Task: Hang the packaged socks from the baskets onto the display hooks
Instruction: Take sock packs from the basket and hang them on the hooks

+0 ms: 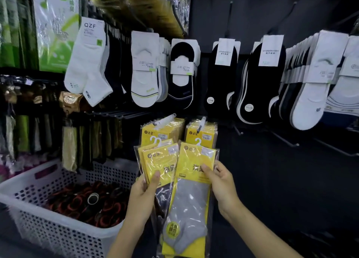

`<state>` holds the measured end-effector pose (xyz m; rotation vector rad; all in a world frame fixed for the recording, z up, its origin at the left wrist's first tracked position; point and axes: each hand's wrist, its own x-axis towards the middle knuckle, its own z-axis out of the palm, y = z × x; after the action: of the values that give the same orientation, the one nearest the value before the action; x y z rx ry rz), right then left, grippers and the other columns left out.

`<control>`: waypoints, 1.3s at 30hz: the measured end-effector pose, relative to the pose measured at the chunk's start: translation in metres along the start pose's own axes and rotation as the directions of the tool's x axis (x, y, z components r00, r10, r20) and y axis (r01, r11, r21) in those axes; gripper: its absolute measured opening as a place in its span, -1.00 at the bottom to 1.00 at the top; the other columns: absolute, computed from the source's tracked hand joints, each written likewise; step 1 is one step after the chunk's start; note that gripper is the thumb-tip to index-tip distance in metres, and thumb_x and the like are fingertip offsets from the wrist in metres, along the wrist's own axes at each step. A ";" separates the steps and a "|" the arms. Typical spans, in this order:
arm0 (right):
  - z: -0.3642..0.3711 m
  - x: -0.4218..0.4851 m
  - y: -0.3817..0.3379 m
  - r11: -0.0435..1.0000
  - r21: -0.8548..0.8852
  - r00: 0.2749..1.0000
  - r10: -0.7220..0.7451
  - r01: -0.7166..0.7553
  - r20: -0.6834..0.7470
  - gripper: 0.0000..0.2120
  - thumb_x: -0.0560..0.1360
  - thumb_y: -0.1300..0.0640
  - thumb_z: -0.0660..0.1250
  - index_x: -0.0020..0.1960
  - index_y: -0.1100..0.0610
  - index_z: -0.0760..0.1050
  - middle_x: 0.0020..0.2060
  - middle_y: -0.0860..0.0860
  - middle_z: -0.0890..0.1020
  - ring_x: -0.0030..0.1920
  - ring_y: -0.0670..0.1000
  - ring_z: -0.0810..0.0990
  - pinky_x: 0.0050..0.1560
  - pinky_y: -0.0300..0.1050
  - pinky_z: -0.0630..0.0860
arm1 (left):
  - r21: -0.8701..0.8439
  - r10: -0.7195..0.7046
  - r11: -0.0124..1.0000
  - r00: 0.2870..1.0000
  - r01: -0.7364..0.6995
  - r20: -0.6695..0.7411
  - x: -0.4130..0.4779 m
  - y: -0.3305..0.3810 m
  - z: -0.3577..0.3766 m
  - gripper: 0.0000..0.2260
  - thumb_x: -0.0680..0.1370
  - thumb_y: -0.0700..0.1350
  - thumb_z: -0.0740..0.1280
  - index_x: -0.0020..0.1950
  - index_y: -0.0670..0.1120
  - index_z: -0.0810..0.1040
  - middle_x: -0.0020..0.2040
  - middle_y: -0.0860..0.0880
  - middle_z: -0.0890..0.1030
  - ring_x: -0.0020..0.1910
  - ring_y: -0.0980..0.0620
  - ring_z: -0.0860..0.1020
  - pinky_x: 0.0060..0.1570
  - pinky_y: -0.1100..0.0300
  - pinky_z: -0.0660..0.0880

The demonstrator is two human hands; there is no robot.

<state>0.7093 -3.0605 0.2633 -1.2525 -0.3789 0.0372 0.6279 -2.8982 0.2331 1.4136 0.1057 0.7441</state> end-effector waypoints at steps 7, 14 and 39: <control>-0.015 0.035 -0.013 0.990 -0.098 0.993 -0.107 0.103 -0.039 -0.90 0.57 0.22 0.27 0.02 0.09 0.54 -0.17 -0.05 0.73 -0.16 -0.09 0.70 -0.26 -0.29 0.59 | 0.108 0.119 0.989 0.983 -0.104 -0.138 0.006 -0.001 -0.018 -0.84 0.56 -0.04 0.27 -0.04 -0.11 0.56 -0.38 0.13 0.60 -0.38 0.36 0.52 -0.35 0.56 0.38; -0.013 0.076 0.002 0.974 -0.210 0.994 -0.100 0.090 -0.037 -0.90 0.57 0.21 0.28 0.02 0.07 0.54 -0.13 -0.01 0.71 -0.13 -0.06 0.70 -0.23 -0.26 0.59 | 0.136 0.081 0.989 0.974 -0.053 -0.213 0.009 0.002 -0.031 -0.68 0.52 0.10 0.27 -0.34 -0.03 0.31 -0.55 0.16 0.30 -0.52 0.24 0.26 -0.33 0.19 0.24; 0.009 0.000 0.004 0.958 -0.286 0.975 0.075 -0.013 0.207 -0.70 0.45 0.02 0.40 0.12 0.14 0.54 0.00 0.05 0.67 -0.03 -0.05 0.66 -0.12 -0.28 0.57 | -0.031 0.021 0.999 0.998 -0.022 -0.051 0.000 -0.004 0.009 -0.77 0.40 -0.01 0.43 0.02 -0.03 0.64 -0.09 0.09 0.71 -0.10 0.17 0.66 -0.22 0.41 0.53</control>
<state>0.7068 -3.0512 0.2620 -1.5470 -0.5591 0.1639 0.6338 -2.9058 0.2308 1.3685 0.1178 0.7963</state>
